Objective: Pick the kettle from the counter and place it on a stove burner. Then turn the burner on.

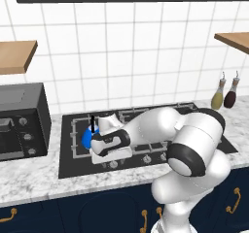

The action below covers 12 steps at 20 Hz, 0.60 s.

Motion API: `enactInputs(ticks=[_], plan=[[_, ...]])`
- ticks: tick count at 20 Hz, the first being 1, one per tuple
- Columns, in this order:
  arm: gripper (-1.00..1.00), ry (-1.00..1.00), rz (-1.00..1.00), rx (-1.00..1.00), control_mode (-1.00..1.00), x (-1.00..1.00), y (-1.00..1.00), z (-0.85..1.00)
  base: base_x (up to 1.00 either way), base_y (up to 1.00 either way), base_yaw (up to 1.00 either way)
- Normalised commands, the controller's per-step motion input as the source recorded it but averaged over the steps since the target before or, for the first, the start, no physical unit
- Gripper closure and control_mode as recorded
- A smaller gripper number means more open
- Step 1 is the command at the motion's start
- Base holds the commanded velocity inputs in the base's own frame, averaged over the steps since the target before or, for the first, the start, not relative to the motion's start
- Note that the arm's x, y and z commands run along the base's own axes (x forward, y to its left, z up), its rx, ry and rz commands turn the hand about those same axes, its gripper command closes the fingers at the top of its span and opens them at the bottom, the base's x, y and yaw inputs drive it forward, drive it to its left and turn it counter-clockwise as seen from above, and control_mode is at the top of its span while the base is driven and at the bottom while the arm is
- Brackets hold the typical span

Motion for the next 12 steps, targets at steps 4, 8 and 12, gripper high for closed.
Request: enactInputs(ticks=[4,8,12], plan=[[1.0,0.0,0.0,0.0,-1.0,0.0,0.0,0.0,0.0,0.0,0.0],[1.0,0.0,0.0,0.0,-1.0,0.0,0.0,0.0,0.0,0.0,0.0],[1.0,-0.08,0.17,0.0,-1.0,0.0,0.0,0.0,0.0,0.0,0.0]])
